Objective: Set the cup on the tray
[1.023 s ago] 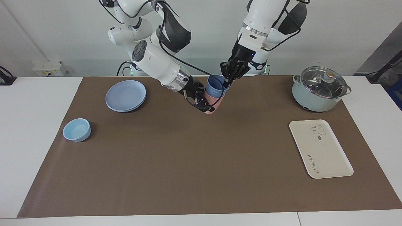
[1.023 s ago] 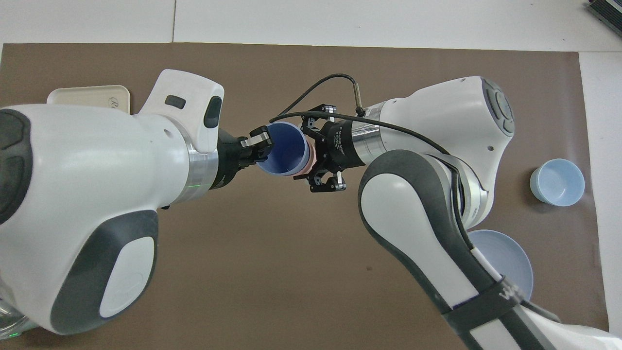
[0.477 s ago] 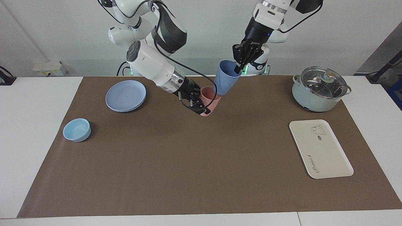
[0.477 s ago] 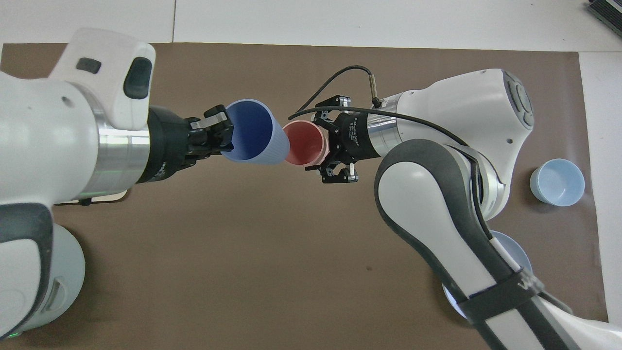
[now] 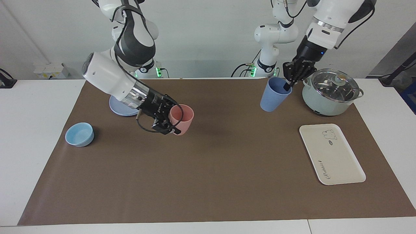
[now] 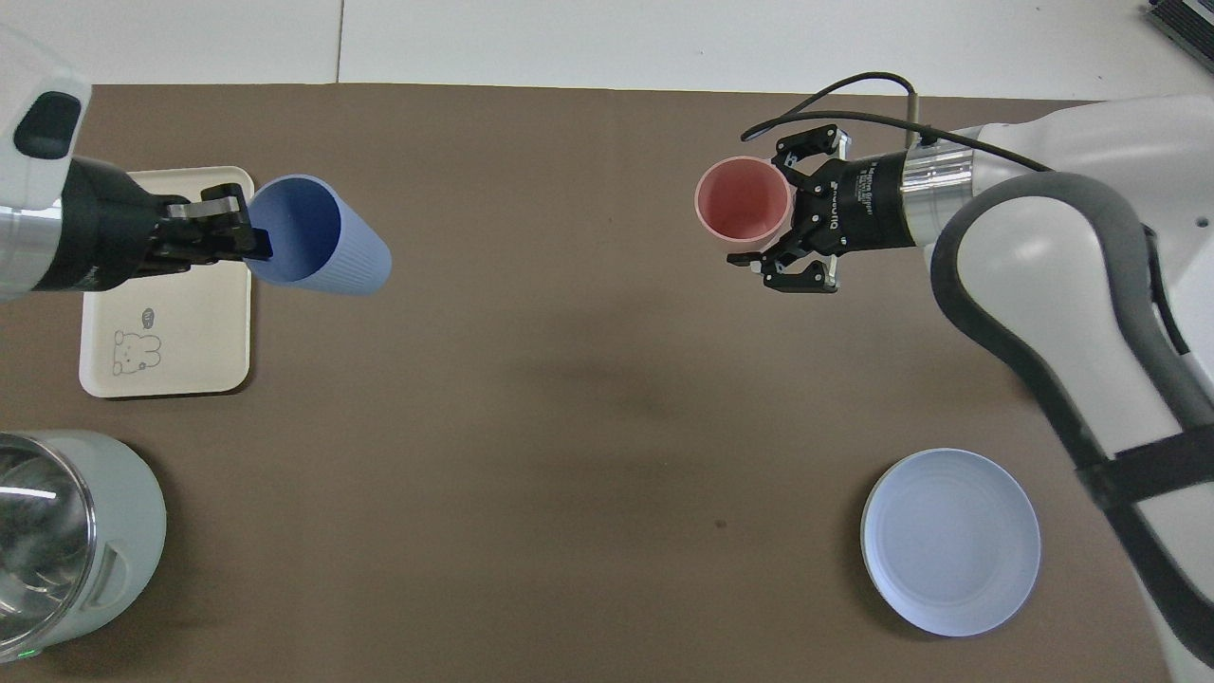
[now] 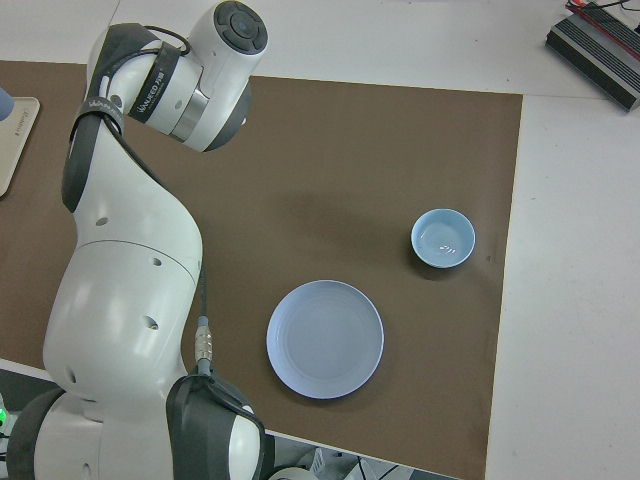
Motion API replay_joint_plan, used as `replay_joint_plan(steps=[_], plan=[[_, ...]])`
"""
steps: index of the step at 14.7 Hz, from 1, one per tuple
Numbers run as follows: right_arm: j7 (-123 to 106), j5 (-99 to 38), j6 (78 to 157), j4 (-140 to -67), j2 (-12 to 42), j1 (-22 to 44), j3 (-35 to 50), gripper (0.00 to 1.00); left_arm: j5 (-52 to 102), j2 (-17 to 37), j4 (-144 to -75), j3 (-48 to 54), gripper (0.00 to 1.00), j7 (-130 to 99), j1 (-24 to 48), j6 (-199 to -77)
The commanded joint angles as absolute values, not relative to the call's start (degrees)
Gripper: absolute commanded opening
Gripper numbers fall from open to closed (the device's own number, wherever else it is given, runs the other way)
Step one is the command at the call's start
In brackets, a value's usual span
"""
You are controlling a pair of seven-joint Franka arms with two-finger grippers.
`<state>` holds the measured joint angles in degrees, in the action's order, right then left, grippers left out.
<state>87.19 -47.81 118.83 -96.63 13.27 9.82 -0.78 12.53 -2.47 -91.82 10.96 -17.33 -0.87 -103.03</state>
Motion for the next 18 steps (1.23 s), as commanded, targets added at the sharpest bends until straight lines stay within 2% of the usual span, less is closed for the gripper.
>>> replay_joint_plan(steps=[1,3,6,10,12,16,18], plan=[[82.4,-52.2,117.7,-100.3,13.9,4.7,-0.3,0.0,11.5,-3.5,-99.7,11.3,0.0,-5.0,-8.2,-110.3],[74.3,-54.7,116.3,-100.7,16.8,0.5,-0.2,0.0,11.5,0.0,-101.7,11.3,0.0,2.6,-13.2,-115.3],[64.4,-59.5,111.6,-100.9,21.5,-6.6,-0.3,0.0,8.3,8.3,-100.6,11.3,0.0,8.7,-17.6,-120.7],[56.7,-59.5,109.9,-100.8,27.4,-10.5,-0.3,0.0,7.9,14.3,-101.6,11.4,0.0,20.5,-23.6,-127.8],[55.9,-59.4,109.6,-100.5,28.6,-11.9,-0.3,0.0,8.7,15.1,-104.5,11.5,0.0,20.7,-23.7,-131.5],[54.2,-59.4,109.6,-100.8,30.2,-12.9,-0.3,0.0,12.0,13.2,-110.3,11.4,0.0,20.4,-23.4,-134.1],[51.4,-59.5,110.6,-101.6,30.8,-12.7,-0.3,0.0,12.0,13.1,-110.7,11.4,0.03,20.3,-22.8,-135.0]])
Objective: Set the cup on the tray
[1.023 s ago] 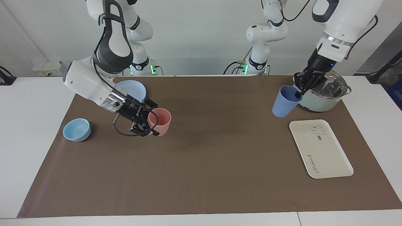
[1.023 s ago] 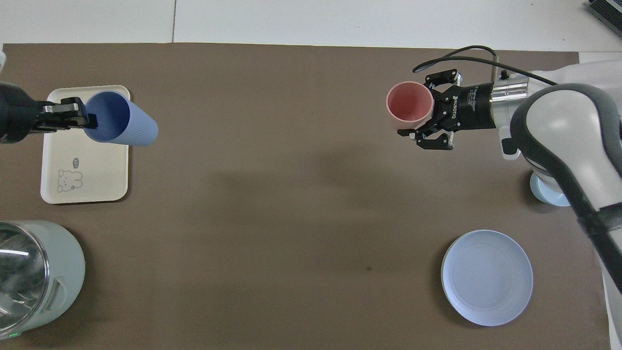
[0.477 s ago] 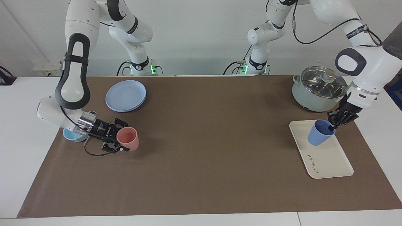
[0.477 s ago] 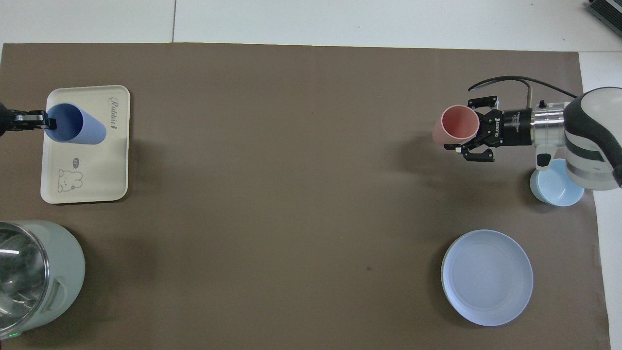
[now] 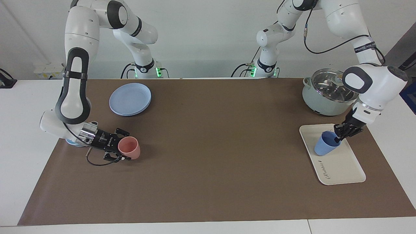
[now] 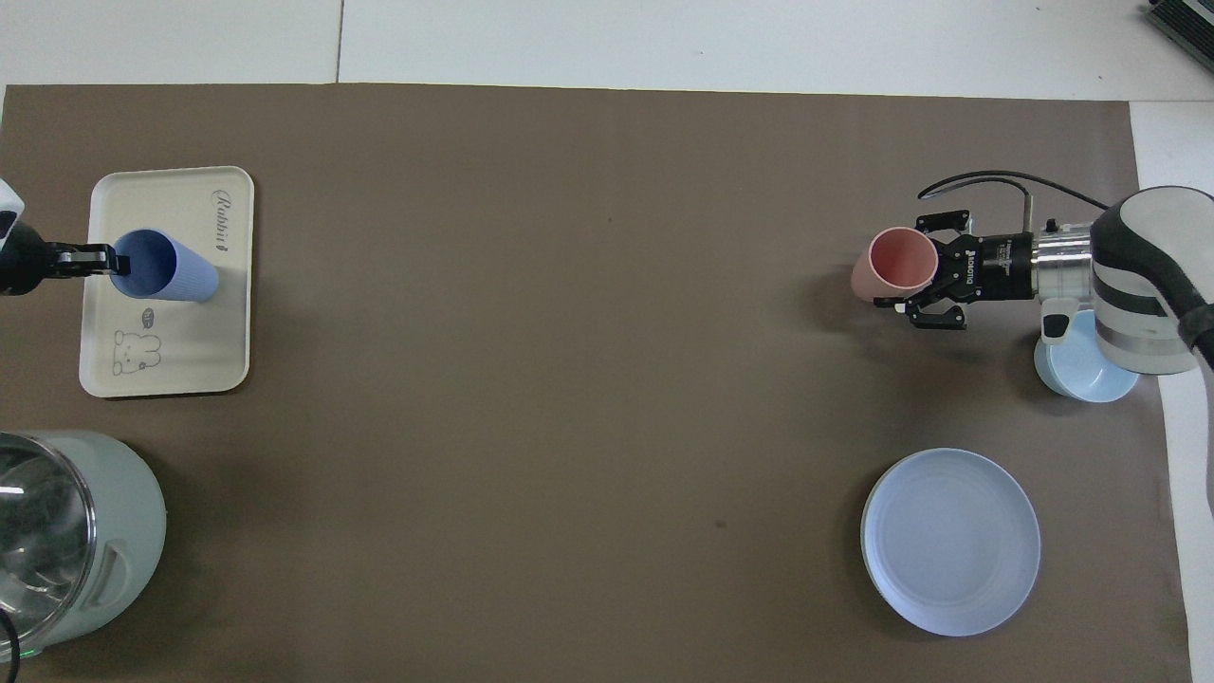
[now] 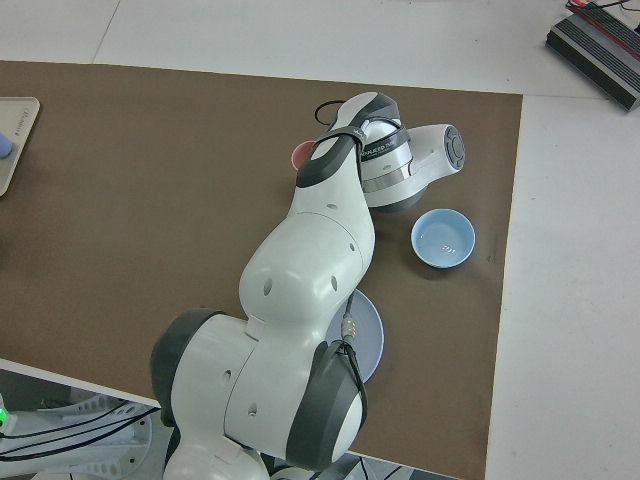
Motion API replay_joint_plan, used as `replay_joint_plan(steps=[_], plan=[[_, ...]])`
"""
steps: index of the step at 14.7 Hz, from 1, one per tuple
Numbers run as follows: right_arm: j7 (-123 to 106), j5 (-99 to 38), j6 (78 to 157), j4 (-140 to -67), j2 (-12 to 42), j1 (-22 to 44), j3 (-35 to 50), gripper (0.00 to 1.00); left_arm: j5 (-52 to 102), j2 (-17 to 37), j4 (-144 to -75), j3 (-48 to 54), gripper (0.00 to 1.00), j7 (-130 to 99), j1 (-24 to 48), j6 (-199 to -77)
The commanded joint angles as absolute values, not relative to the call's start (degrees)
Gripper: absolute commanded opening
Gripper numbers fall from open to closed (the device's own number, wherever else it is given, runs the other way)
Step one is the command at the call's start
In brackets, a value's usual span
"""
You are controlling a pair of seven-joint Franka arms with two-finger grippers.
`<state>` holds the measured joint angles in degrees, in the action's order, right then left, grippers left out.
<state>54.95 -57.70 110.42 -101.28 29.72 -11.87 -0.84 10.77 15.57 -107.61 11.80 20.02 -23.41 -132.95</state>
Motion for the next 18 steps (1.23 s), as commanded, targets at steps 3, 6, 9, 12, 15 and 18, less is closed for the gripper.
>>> replay_joint_plan(steps=[3,6,9,12,15,18], plan=[[50.6,-59.1,112.0,-101.9,30.8,-11.9,-0.3,0.0,11.7,13.2,-109.5,11.3,1.0,20.4,-21.5,-134.0],[50.4,-59.2,112.4,-102.4,30.7,-12.0,-0.3,0.86,8.9,11.5,-103.6,11.5,1.0,20.0,-20.8,-123.5],[50.8,-58.6,112.1,-102.8,30.4,-12.0,-0.4,0.96,-5.7,10.3,-96.5,11.9,1.0,19.0,-15.3,-112.0],[50.4,-55.7,112.1,-103.5,30.1,-12.8,-0.5,0.98,-6.2,6.7,-95.7,12.0,1.0,15.1,-10.9,-106.6],[50.2,-51.2,112.4,-103.5,29.4,-14.0,-0.7,0.99,-5.5,3.2,-96.7,12.4,1.0,8.5,-6.5,-101.2],[47.7,-46.5,112.3,-103.6,28.0,-15.1,-1.1,1.0,-0.3,2.1,-96.6,12.4,1.0,2.1,-4.0,-99.3]])
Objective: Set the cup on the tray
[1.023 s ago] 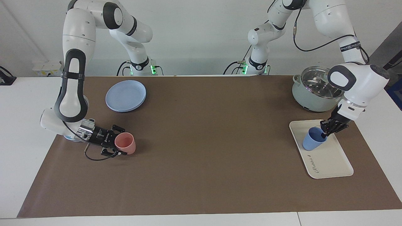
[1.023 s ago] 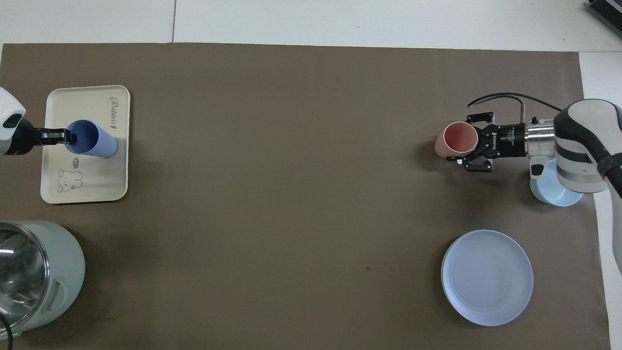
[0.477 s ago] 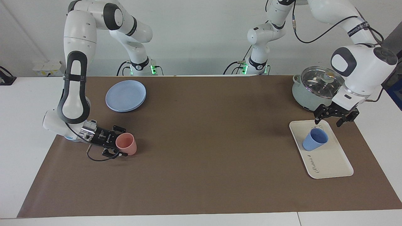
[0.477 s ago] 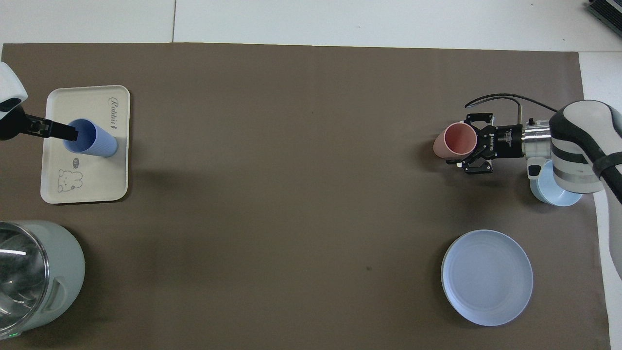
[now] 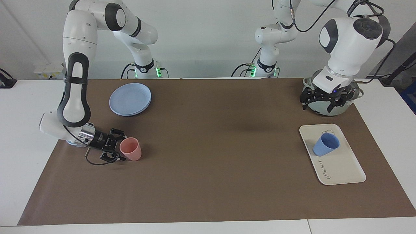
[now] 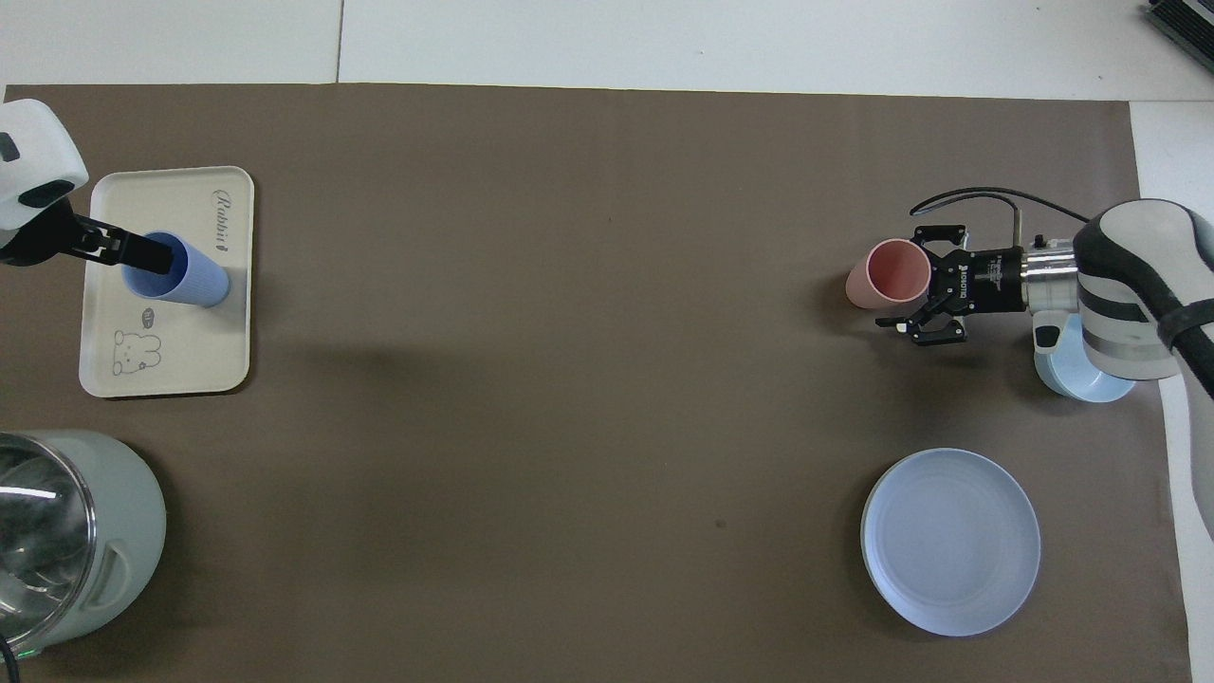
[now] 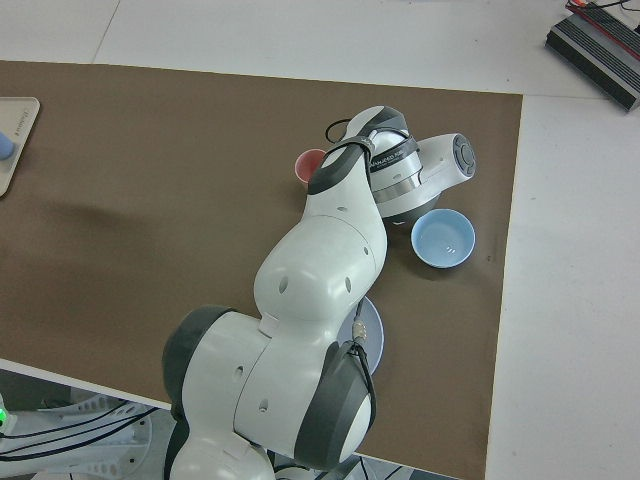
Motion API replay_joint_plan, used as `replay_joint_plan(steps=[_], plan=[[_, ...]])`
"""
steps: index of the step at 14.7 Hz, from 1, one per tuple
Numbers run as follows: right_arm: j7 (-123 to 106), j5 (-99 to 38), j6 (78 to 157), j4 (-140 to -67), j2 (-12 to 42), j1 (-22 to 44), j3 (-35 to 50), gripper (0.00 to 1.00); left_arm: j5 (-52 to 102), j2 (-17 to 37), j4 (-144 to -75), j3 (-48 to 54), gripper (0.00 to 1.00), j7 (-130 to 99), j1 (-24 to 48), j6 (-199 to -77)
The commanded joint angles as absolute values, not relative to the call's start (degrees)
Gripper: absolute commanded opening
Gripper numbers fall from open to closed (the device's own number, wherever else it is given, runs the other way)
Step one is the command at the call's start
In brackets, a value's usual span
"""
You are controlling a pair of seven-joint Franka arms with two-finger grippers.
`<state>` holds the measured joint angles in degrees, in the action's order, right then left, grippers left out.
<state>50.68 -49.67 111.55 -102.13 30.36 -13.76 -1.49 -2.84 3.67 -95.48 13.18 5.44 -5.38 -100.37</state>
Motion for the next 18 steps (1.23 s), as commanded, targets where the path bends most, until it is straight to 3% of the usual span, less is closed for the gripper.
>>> replay_joint_plan(steps=[1,6,11,13,15,18], plan=[[46.1,-43.5,112.3,-103.6,27.4,-15.2,-1.1,1.0,0.6,1.6,-96.6,12.5,1.0,1.0,-4.0,-98.5],[39.5,-20.7,112.3,-103.9,19.7,-14.2,-1.0,1.0,0.9,-2.9,-96.2,11.7,1.0,2.0,-3.4,-92.3],[27.3,-14.6,107.7,-103.8,11.3,-13.9,-0.8,1.0,0.9,-3.7,-96.9,11.6,1.0,3.2,-3.7,-91.9],[17.4,-13.0,103.8,-103.8,8.7,-11.1,-0.8,1.0,0.9,-3.8,-96.9,10.1,1.0,3.3,-2.5,-91.0],[13.0,-9.6,99.8,-103.9,5.3,-8.2,-0.6,1.0,0.9,-3.9,-96.9,2.5,1.0,3.3,5.4,-90.4],[13.0,-4.0,98.9,-103.6,1.9,-2.2,-0.4,1.0,0.9,-4.3,-96.9,2.9,1.0,3.3,3.2,-90.3]])
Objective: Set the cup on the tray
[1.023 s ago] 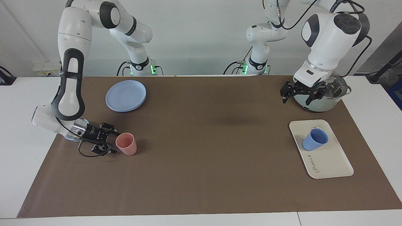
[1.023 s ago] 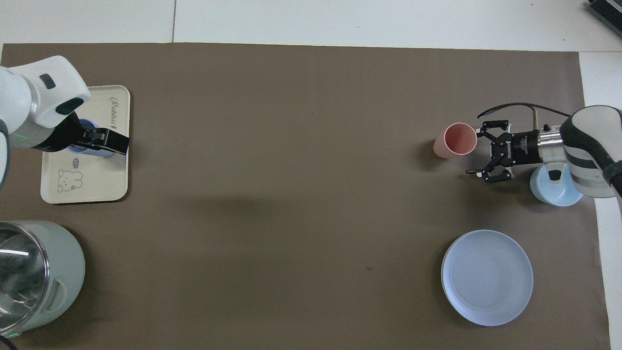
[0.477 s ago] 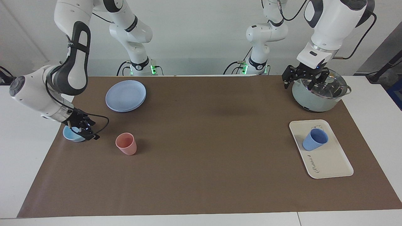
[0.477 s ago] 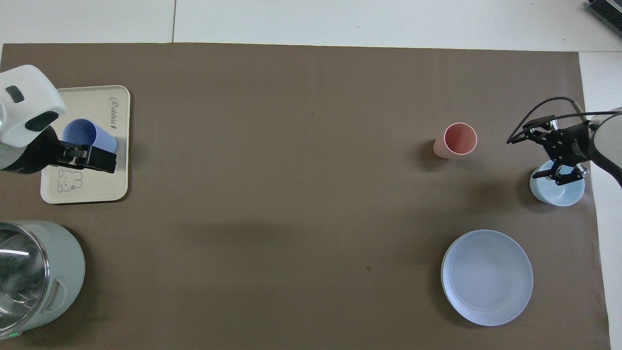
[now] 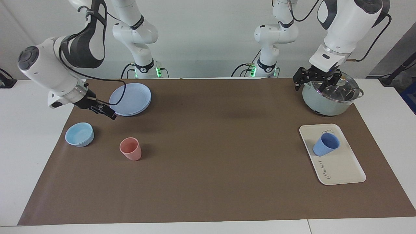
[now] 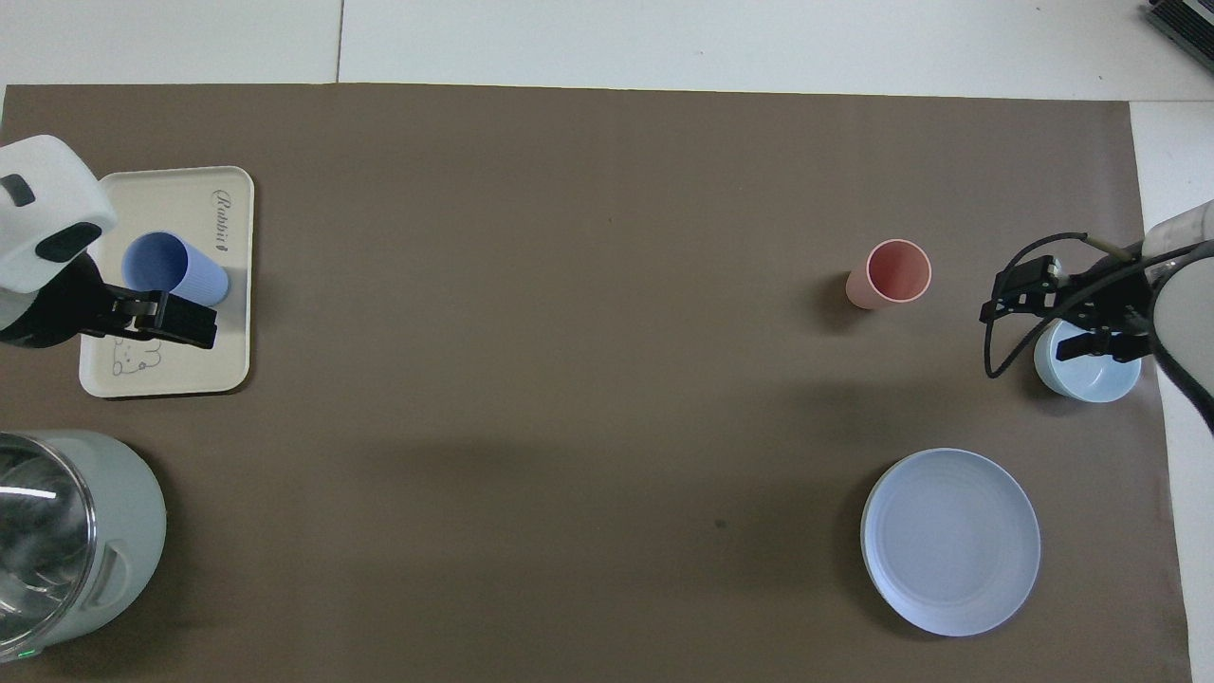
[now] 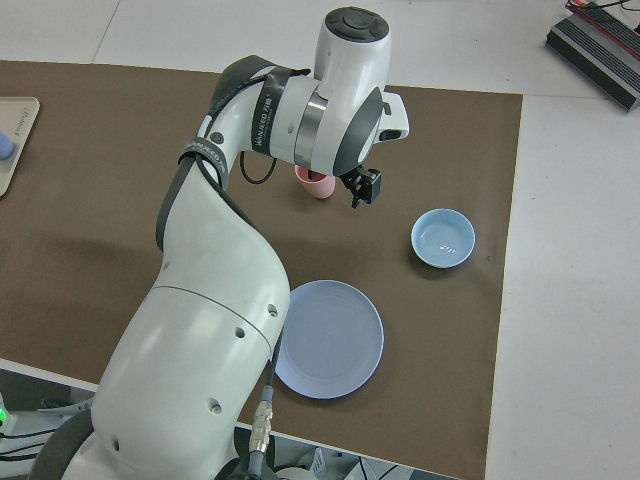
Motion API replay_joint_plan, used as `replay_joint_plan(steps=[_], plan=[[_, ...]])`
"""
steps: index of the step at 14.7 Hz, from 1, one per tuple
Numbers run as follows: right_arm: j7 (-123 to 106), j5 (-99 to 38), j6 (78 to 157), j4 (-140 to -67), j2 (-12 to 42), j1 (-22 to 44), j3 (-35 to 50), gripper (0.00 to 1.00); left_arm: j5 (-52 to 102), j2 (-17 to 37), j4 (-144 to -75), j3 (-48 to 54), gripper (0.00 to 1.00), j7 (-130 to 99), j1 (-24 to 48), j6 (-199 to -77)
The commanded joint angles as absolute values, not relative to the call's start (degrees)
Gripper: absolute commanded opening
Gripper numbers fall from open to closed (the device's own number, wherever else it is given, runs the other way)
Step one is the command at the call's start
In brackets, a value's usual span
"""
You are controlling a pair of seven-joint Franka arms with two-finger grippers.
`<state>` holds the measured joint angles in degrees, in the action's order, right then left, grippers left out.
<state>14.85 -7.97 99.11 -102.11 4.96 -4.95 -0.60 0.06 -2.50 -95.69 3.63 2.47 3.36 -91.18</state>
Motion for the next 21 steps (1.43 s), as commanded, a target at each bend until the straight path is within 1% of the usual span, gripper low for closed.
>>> replay_joint_plan(steps=[1,3,5,7,8,10,15,18,21], plan=[[12.9,-2.0,99.0,-103.3,1.3,-0.5,-0.2,1.0,0.8,-4.6,-96.9,4.6,1.0,3.4,1.8,-89.8],[13.3,0.6,98.9,-101.7,0.0,1.7,-0.2,1.0,0.3,-4.4,-95.4,5.2,1.0,5.3,0.5,-88.2],[13.5,0.6,98.9,-100.9,-1.8,1.7,-0.1,1.0,0.3,-4.4,-94.7,5.0,1.0,5.8,0.4,-87.5],[13.5,0.6,97.7,-101.8,-3.9,1.0,-0.1,1.0,0.4,-4.7,-95.8,5.0,1.0,5.6,0.3,-88.4],[13.0,0.5,95.6,-102.1,-4.4,0.8,-0.2,1.0,0.4,-4.8,-96.3,5.0,1.0,5.5,0.4,-88.6],[13.4,0.5,95.5,-103.1,-4.8,0.8,-0.2,1.0,0.9,-5.4,-97.8,4.9,1.0,4.9,1.1,-91.6],[12.7,-0.4,95.9,-101.1,-4.0,0.6,-0.6,1.0,0.9,-6.0,-99.5,4.7,1.0,4.9,2.2,-92.0],[12.7,-0.4,92.3,-96.3,-2.2,0.9,-0.5,1.0,0.9,-6.1,-99.5,3.8,1.0,5.0,3.2,-91.9],[10.1,-1.2,89.4,-93.4,-1.4,0.7,-0.5,1.0,0.9,-6.2,-99.7,3.3,1.0,5.1,3.3,-91.7]])
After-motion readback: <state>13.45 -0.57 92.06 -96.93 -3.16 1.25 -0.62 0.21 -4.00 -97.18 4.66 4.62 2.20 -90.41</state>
